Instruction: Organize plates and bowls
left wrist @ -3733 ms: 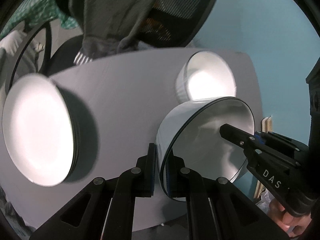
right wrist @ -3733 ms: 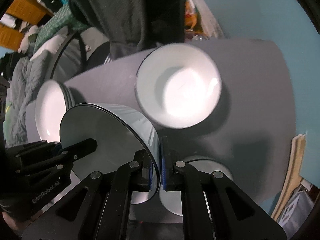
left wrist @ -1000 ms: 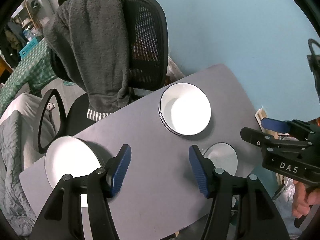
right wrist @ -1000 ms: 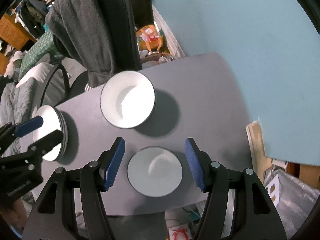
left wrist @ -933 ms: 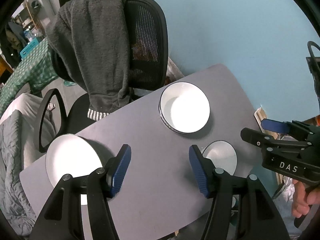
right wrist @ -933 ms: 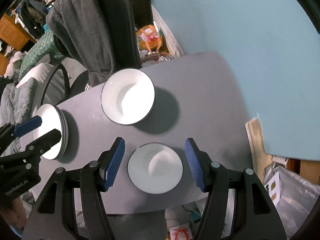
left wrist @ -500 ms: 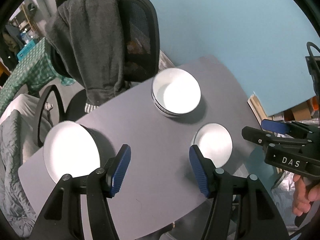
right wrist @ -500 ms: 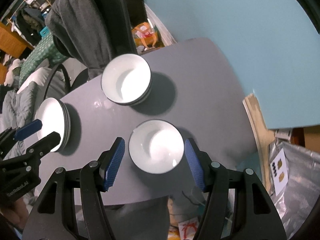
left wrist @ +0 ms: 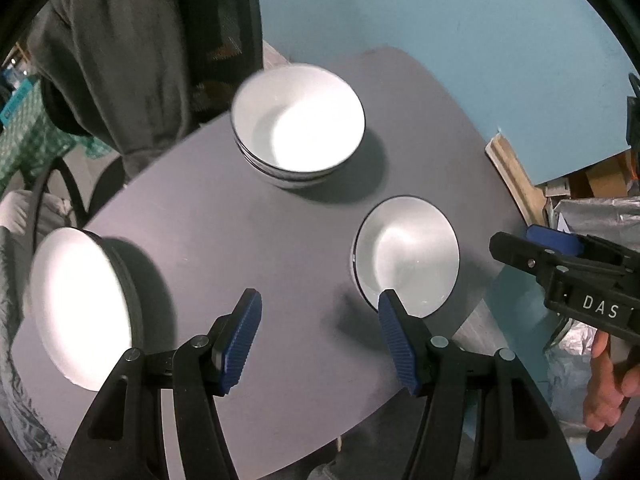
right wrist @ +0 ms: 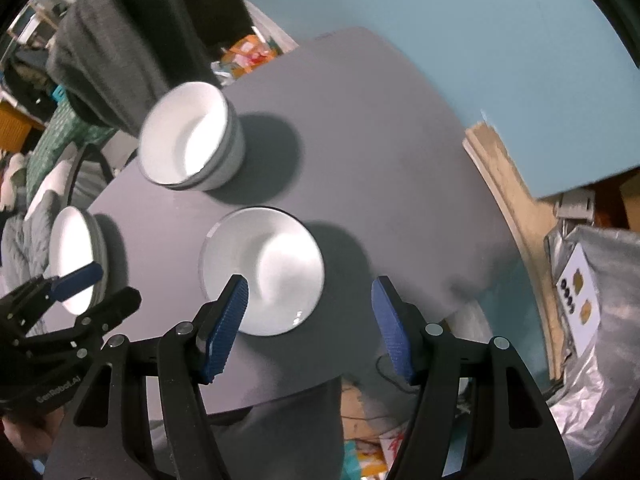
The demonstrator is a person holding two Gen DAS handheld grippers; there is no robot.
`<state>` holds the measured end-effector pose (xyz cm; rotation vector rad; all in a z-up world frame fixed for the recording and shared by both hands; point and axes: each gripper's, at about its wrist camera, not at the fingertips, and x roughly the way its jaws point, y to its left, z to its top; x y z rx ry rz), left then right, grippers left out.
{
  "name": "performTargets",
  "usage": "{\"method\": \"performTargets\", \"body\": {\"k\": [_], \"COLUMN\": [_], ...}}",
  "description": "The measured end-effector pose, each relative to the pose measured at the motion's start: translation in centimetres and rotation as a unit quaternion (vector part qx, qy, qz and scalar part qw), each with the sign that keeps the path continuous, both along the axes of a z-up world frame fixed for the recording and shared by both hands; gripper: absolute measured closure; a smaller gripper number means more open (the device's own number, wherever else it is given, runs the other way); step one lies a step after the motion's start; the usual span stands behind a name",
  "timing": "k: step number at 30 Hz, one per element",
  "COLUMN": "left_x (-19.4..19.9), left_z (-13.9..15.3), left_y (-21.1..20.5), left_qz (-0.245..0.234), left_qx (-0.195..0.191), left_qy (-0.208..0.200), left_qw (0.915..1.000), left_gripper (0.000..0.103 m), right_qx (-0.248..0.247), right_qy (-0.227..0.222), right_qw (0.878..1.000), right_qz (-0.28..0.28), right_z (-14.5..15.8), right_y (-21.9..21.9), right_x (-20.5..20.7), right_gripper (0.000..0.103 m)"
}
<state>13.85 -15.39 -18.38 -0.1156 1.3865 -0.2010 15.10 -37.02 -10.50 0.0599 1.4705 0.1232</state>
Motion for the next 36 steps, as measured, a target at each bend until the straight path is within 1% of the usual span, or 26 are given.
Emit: {"method": "performTargets", "body": {"k": [1,5,11,18,25,28,30,34,36], "left_x": [0.1,0.8,1.6,2.0,2.3,2.3,2.5,2.6,2.6], "left_z": [-0.6,-3.0,-5.6,-7.5,-8.3,-8.6,-8.7,-8.6,-8.8], "left_y": [-0.2,-1.2,-2.6,-3.2,-3.3,-3.2,-3.5,-3.9,-3.7], "left_qz": [0.001,-0.003,-0.011,0.004,0.016,0.019,0.020,0.020,0.021], "left_qx": [-0.006,-0.009,-0.003,-0.006,-0.003,-0.005,-0.004,-0.007,-0.005], "left_qy": [0.003,0.025,0.042,0.060,0.058,0.060,0.062,0.064,0.063], "left_qw": [1.0000,0.9997,0.9991,0.9982,0.9982,0.9980,0.9979,0.9977,0.9978], "left_gripper": [0.041,0.041,0.041,0.041,0.041,0.041,0.041,0.041,0.041], "right_qx": [-0.001,-0.018,-0.010,-0.001,0.008,0.007,0.007,0.009,0.010], "right_qy": [0.002,0.005,0.009,0.015,0.022,0.024,0.028,0.030,0.033], "right_qw": [1.000,1.000,1.000,1.000,0.999,0.999,0.999,0.999,0.999], "right_qz": [-0.004,-0.013,-0.011,0.004,0.026,0.035,0.040,0.042,0.041], "right_z": [-0.5,-2.8,-5.2,-7.8,-9.3,-9.9,-10.2,-10.5,-10.8], "right_y": [-0.3,-1.1,-1.1,-0.6,0.1,0.7,1.0,1.5,1.6], "right_x": [0.0,0.0,0.1,0.4,0.8,1.0,1.1,1.1,1.1], "right_gripper": [0.039,0.039,0.039,0.039,0.040,0.042,0.045,0.047,0.053]}}
